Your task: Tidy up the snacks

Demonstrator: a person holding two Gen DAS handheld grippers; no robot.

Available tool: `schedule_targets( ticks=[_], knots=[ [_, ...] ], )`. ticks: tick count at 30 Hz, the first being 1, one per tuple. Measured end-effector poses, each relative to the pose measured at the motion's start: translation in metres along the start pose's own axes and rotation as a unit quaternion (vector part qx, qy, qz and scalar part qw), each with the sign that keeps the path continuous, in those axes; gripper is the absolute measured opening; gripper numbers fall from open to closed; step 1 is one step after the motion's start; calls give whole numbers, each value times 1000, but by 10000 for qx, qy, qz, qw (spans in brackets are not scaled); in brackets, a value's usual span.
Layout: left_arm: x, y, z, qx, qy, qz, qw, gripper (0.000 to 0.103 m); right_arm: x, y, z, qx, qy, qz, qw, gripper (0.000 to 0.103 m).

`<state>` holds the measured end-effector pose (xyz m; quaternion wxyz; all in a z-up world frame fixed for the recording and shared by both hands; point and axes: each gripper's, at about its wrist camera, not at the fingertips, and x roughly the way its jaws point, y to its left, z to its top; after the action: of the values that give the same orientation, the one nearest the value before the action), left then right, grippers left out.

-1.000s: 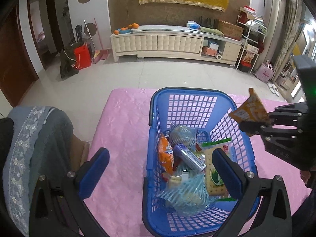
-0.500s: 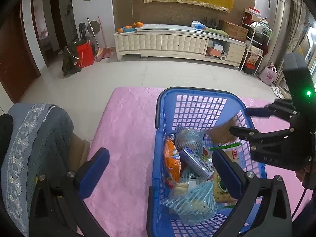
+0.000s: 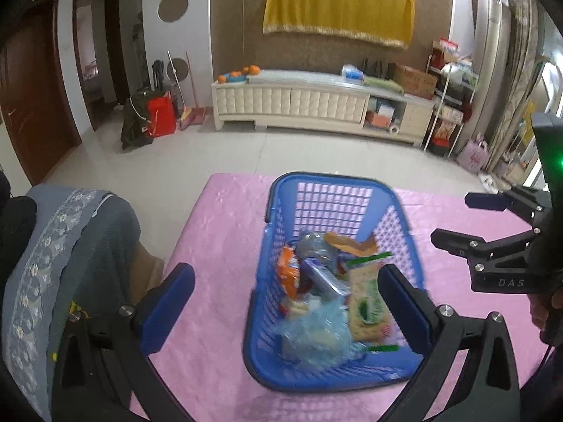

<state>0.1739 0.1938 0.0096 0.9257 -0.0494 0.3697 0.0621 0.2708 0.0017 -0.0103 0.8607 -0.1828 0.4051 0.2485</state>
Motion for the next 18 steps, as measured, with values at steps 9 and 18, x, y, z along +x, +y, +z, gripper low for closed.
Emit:
schedule_targets(
  ticks=[9,18],
  knots=[
    [-93,-39,-43,201,-974,325,9945,103,-100,16,-56,136,-870,-306,9956,84],
    [-169,-79,-107,262,-1631,212,9860,103,-176,36,-136,539,-1646,-558,9833,87]
  ],
)
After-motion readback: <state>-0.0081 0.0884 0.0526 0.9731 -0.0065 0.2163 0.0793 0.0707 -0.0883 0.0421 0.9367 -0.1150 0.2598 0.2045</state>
